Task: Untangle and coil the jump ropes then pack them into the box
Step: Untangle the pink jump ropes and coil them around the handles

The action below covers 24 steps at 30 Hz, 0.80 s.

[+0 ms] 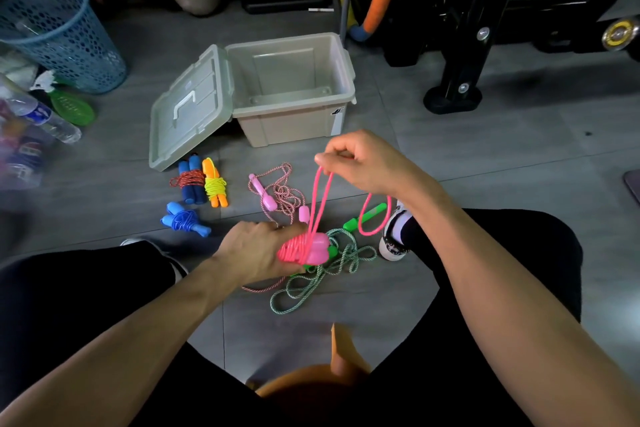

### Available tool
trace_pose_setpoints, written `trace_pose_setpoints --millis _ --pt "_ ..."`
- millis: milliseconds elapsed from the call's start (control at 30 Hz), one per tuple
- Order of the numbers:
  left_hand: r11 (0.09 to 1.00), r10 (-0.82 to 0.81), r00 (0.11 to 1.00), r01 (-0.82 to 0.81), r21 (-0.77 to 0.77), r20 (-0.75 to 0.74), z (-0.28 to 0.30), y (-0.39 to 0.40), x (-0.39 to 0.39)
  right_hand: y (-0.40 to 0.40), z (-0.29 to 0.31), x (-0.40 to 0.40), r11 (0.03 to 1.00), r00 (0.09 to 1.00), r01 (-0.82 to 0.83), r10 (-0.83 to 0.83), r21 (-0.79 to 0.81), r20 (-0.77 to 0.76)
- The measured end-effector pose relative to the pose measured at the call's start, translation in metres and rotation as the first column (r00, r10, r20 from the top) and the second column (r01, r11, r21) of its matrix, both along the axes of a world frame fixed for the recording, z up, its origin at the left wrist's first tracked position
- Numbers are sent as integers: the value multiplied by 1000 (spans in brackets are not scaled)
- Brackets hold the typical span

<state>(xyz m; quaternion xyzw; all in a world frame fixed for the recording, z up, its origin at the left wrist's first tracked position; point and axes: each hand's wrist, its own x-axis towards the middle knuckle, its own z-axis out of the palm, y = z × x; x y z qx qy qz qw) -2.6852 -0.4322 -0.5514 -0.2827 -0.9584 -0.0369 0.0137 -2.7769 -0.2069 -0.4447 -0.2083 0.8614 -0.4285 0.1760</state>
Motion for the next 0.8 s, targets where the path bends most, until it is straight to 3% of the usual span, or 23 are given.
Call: trace_pose_setpoints --millis 200,367,433,533,600,667,733,800 --pt "974 -228 971 228 -4 -70 0 7 1 -7 -16 -5 994 999 22 -17 -103 49" --pt "941 -256 956 280 189 -141 9 8 8 -16 -33 -18 997 999 24 -21 -72 43" --pt "927 -201 964 245 284 -175 22 2 5 -10 -44 -26 999 998 34 -32 -35 56" --pt "877 41 993 19 481 -115 37 -11 1 -2 -63 -26 996 993 66 -61 -52 102" --pt "757 237 971 -210 618 40 47 -13 1 -2 -71 -19 991 989 80 -66 -106 136" --pt "565 399 876 -468 679 271 55 -6 0 -7 -73 -10 990 984 58 -36 -128 173" --pt "356 444 754 -644 678 484 59 1 -3 -15 -80 -2 997 980 34 -19 -73 196" --pt "179 388 688 -709 682 614 61 4 -8 -21 -87 5 1000 983 -13 17 -19 181"
